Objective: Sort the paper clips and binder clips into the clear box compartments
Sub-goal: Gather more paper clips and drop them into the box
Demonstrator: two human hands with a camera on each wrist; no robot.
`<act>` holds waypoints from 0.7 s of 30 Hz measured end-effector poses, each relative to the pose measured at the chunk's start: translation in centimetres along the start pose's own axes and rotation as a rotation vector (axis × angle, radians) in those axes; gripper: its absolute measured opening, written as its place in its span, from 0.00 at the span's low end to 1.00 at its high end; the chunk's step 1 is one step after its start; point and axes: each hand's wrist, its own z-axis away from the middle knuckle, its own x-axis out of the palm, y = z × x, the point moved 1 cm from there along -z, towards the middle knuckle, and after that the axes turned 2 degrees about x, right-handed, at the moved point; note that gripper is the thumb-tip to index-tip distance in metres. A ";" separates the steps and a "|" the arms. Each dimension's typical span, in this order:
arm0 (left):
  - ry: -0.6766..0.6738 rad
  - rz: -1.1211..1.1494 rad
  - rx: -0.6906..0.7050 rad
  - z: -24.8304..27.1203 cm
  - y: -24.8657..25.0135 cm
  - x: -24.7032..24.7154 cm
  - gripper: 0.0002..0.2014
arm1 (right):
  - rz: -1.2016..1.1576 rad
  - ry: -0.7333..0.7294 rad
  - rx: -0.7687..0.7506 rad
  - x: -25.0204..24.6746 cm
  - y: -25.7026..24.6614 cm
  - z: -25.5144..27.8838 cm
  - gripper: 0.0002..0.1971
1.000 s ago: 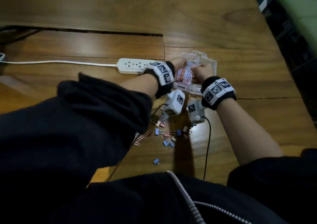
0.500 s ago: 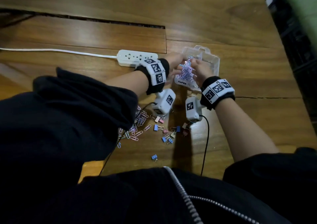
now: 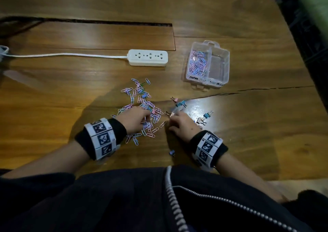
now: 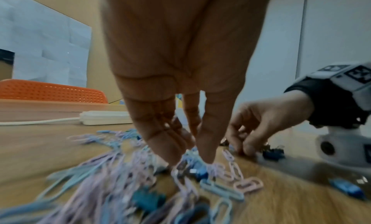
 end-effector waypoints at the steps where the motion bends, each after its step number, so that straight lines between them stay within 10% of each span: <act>1: 0.004 -0.009 0.008 0.3 -0.4 0.3 0.10 | 0.006 0.027 0.031 -0.2 0.3 0.2 0.08; 6: 0.093 -0.068 0.032 0.7 -1.4 1.8 0.12 | -0.064 0.211 0.097 -0.2 -0.7 0.6 0.11; 14: 0.174 -0.097 0.047 0.2 -0.5 3.0 0.18 | 0.044 0.051 0.079 2.8 -4.4 0.5 0.34; 21: 0.185 -0.316 0.121 -0.8 0.5 3.7 0.15 | -0.077 0.060 0.050 2.2 -4.1 -0.1 0.18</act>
